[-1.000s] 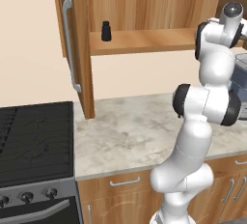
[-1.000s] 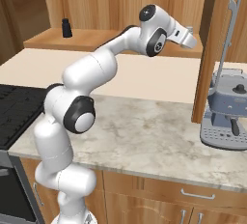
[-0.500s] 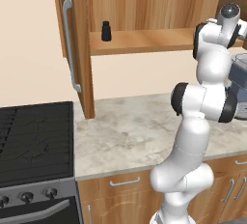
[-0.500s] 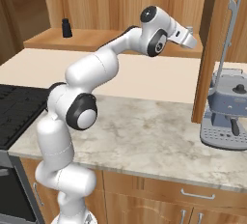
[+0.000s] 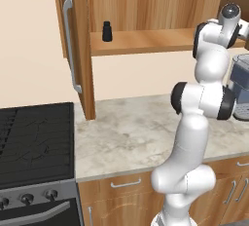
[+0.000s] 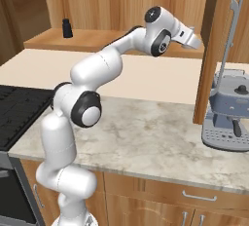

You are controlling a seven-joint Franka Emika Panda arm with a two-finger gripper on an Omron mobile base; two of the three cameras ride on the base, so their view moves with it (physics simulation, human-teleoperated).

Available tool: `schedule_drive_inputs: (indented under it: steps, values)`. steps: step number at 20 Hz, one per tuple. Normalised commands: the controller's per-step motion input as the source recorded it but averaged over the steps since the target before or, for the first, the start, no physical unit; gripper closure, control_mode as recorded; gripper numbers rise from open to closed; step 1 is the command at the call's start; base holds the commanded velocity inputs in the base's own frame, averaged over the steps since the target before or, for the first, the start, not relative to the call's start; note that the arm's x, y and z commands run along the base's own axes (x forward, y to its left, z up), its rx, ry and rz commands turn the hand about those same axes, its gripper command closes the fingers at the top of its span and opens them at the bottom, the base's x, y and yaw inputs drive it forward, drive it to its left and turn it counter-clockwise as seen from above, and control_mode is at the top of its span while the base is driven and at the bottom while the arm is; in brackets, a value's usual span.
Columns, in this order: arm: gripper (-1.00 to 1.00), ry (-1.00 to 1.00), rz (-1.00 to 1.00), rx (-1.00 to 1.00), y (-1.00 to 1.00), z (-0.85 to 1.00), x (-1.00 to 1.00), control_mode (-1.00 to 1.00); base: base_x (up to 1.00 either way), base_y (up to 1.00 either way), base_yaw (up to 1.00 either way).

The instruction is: Take 2 condiments from the cabinet and move them on the counter near the stove.Make sure the condiments are lined up with each other, next to each other.

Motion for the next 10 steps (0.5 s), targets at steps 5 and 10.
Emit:
schedule_drive_inputs:
  steps: [5,10]
  values:
    - [-1.00,0.01,0.00,0.00,-0.10,-0.03,0.13,-1.00,0.00,0.00,0.00]
    - [1.00,0.00,0.00,0.00,-0.01,0.00,0.00,-1.00,0.00,0.00,0.00]
